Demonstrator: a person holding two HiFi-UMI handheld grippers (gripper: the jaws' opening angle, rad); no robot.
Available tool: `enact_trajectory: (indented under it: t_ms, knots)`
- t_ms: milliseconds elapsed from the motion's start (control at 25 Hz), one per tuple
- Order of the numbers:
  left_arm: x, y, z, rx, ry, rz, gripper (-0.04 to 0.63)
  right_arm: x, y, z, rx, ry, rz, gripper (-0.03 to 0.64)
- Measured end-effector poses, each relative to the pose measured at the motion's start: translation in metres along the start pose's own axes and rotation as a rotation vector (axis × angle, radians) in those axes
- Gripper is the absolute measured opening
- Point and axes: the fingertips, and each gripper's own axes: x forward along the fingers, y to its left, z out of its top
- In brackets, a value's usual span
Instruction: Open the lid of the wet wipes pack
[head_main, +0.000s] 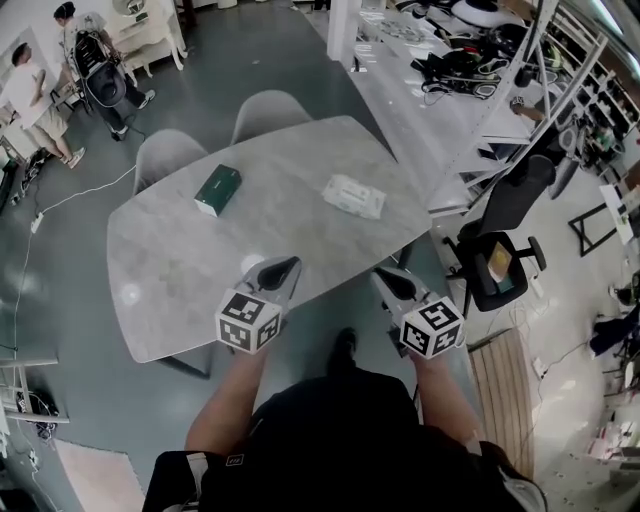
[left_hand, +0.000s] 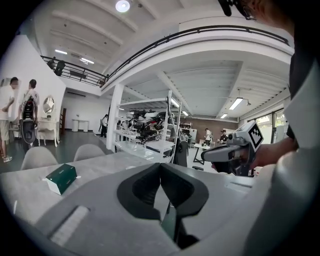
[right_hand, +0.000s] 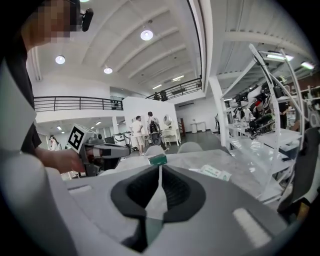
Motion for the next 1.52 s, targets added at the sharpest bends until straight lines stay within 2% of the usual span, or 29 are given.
enact_trajectory:
  t_ms: [120,280,520,800,1000,1280,1440,1520]
  knots:
    - [0.043,0.001,0.011,-0.008,0.026,-0.003,0.011,0.011,-0.037,0.014,0.005,0.007,0.023,0.020]
    - [0.101,0.003,0.028,0.018,0.068,-0.009,0.011,0.018,-0.091,0.023,0.027,0.013,0.035,0.020]
    - [0.159,0.010,0.044,0.065,0.085,-0.012,0.011,0.026,-0.155,0.017,0.035,0.041,0.015,0.020]
    - [0.182,0.040,0.044,0.065,0.100,-0.057,0.011,0.057,-0.166,0.014,0.049,0.081,-0.029,0.020]
    - [0.193,0.057,0.035,0.083,0.104,-0.104,0.011,0.086,-0.157,0.008,0.039,0.127,-0.060,0.020]
    - [0.240,0.085,0.008,0.131,0.199,-0.179,0.012,0.125,-0.186,-0.007,0.038,0.184,-0.102,0.020]
    - [0.281,0.097,0.003,0.196,0.257,-0.208,0.012,0.153,-0.218,-0.014,0.039,0.222,-0.093,0.021]
    - [0.302,0.100,-0.005,0.213,0.298,-0.226,0.014,0.166,-0.232,-0.024,0.040,0.251,-0.082,0.055]
